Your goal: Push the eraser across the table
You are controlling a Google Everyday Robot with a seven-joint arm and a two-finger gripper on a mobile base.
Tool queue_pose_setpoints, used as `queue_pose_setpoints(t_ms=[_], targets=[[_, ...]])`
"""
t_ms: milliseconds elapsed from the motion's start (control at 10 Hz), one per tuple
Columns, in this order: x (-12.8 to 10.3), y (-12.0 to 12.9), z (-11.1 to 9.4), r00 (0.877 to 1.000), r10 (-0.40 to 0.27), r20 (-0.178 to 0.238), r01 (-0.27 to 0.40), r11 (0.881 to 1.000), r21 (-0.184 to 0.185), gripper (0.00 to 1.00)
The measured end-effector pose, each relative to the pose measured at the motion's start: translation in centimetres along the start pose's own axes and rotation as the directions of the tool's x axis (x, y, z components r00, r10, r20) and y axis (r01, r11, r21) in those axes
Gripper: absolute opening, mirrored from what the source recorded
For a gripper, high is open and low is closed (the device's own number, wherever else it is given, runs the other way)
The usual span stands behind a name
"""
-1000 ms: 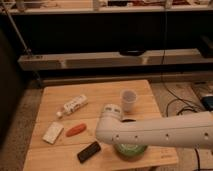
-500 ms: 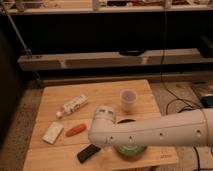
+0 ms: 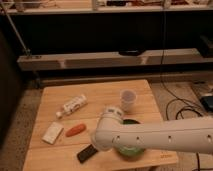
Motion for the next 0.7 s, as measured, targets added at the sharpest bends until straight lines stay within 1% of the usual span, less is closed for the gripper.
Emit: queue_pose_setpoints(t_ms=[100, 200, 300, 500, 600, 700], targets=[[-0.8, 0.1, 0.2, 1.000, -0.024, 0.007, 0.024, 1.000, -0.013, 0.00], [-1.7, -0.1, 0.6, 0.998, -0.059, -0.001, 0.059, 0.998, -0.038, 0.00], [-2.3, -0.4, 1.6, 0.996, -0.087, -0.008, 0.086, 0.994, -0.064, 0.00], [-2.4, 0.4, 4.2, 0.993, -0.118, -0.006, 0.116, 0.989, -0.096, 0.00], [-2.5, 0.7, 5.4, 0.992, -0.130, 0.006, 0.130, 0.987, -0.098, 0.00], [-2.8, 0.8, 6.0, 0.990, -0.140, 0.019, 0.142, 0.986, -0.092, 0.00]])
